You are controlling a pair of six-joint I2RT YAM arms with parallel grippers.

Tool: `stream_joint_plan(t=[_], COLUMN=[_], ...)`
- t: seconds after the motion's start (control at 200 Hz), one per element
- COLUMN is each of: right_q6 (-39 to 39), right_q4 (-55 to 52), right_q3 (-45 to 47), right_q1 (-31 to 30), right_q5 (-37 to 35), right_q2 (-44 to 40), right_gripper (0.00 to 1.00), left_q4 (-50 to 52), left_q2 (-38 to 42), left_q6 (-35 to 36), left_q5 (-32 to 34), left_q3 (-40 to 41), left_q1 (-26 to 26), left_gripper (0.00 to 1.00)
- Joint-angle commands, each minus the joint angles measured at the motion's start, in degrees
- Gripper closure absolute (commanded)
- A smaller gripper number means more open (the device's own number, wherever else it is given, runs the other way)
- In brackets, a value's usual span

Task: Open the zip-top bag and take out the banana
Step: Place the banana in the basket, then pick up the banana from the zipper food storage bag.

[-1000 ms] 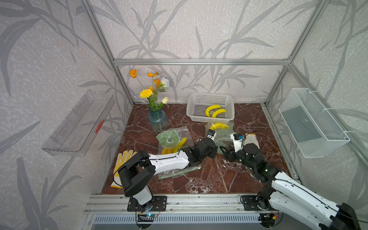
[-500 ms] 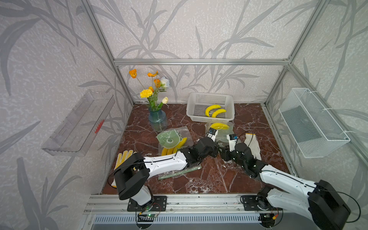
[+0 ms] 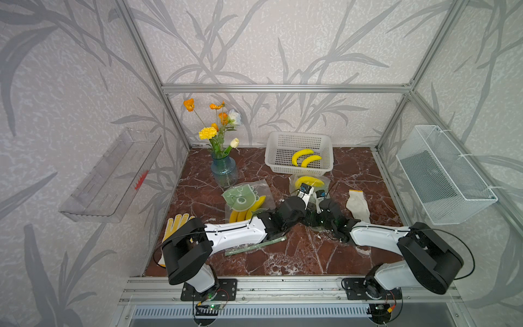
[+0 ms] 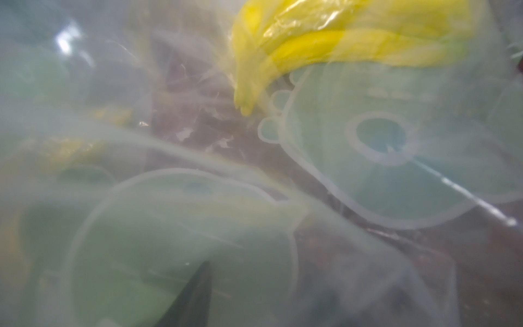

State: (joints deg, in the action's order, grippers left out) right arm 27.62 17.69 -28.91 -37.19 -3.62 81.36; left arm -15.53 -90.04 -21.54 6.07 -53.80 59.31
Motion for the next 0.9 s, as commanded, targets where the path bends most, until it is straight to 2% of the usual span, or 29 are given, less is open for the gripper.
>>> stream_joint_plan(t=[0.0,0.08,0.12,0.385,0.66,0.895], right_q6=[-1.0,-0.3,-0.6,2.6,5.6,4.6], right_q4=[-1.7,-3.2,-2.4,9.7,17.7,24.3], right_q3=[-3.1,-3.9,-4.0,-4.2,-0.2,-2.3], right_q1=[-0.2,-0.1,0.1,1.4,4.1,5.4], right_q5=[-0.6,-3.6,-3.9,1.8,2.9,11.6], right_q2=[-3.2,-4.5,-4.3,4.7,4.1,10.5], right_gripper=[0.49,0.36,0.34,0.32,0.31,0.30], left_q4=[-1.7,-1.7,-2.0,-4.7,-4.4,-6.3], left_q2=[1.0,0.9,0.8,-0.8,0.9,0.1], left_q6=[0.4,-0.3,-0.7,-1.6,-2.6,-2.5], left_q5=[-0.4,-0.9,-1.3,-3.5,-3.0,-7.3], left_q3=[1.5,2.4,2.7,2.2,4.8,5.3], left_q1=[0.4,0.5,0.4,0.7,0.9,0.9], left_gripper=[1.00,1.00,1.00,1.00,1.00,1.00])
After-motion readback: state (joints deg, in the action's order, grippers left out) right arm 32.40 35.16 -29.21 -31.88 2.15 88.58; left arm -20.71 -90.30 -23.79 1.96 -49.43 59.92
